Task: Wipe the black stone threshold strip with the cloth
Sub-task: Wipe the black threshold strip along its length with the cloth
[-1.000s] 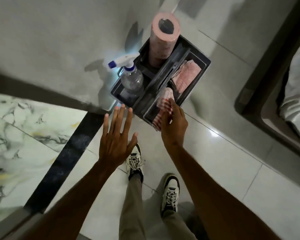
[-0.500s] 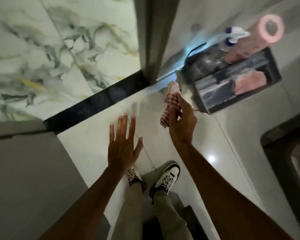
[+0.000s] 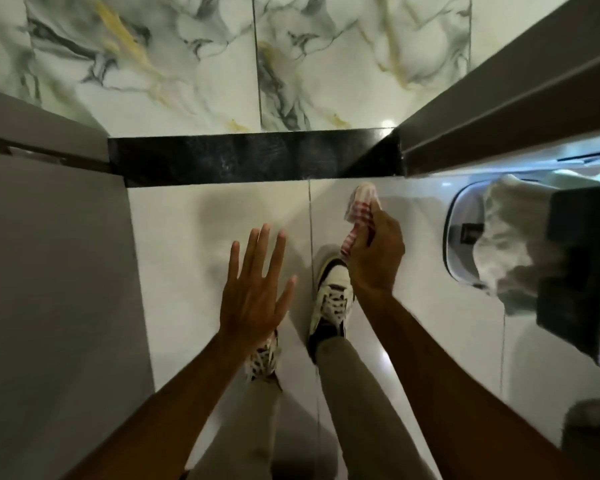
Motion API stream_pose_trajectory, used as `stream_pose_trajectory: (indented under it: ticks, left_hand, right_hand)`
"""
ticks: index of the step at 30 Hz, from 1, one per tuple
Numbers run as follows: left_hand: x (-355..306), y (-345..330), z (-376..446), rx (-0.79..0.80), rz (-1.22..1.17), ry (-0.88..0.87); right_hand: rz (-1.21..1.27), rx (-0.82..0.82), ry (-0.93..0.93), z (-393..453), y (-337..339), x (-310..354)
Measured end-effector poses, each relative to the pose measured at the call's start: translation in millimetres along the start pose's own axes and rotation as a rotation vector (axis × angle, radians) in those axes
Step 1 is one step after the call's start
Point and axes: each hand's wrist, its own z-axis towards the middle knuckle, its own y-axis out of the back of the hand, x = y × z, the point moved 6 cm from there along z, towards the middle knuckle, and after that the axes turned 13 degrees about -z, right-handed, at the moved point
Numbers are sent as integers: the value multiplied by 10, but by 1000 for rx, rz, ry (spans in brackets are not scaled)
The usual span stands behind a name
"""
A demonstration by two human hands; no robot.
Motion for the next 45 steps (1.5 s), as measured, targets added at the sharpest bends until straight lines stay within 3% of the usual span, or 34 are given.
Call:
stream_pose_trajectory:
  ticks: [4, 9, 14, 20, 24, 27, 32, 34, 37, 40, 42, 45]
  left_hand:
    - [547, -1039, 584, 67, -80, 35]
    - [1284, -2143, 1331, 43, -22, 0]
    - [1652, -2687, 1813, -38, 57, -155]
    - [1712, -2792, 1836, -155, 37, -209]
    - [1695, -2751, 1858, -134, 29, -197]
    - [1642, -2664, 1882, -97, 22, -187]
    - [1638, -2650, 1932, -104, 26, -195]
    - [1654, -2690, 1938, -128, 35, -203]
    - [1676, -2722, 1942, -150, 43, -211]
    - [1692, -2739, 1938, -153, 27, -214]
    - [1688, -2726, 1925, -155, 21, -225]
    - [1674, -2708, 1924, -140, 9, -214]
  right_hand:
    - [8, -41, -79, 736, -882, -318]
    - [-87, -190, 61, 1538, -1838, -626]
    - [-222, -343, 216, 2027, -2266, -897]
    - [-187, -367, 419, 2519, -2463, -779]
    - [-216, -284, 436, 2573, -2647, -383]
    - [-352, -233, 513, 2246, -2701, -466]
    - [-626, -439, 459, 2161, -2496, -1027]
    - [-580, -488, 482, 2399, -2467, -922]
    - [-396, -404, 477, 2752, -2630, -520]
    - [-506, -284, 628, 2708, -3020, -192]
    - [-496, -198, 736, 2400, -3134, -258]
    - [-442, -205, 696, 1965, -2946, -762]
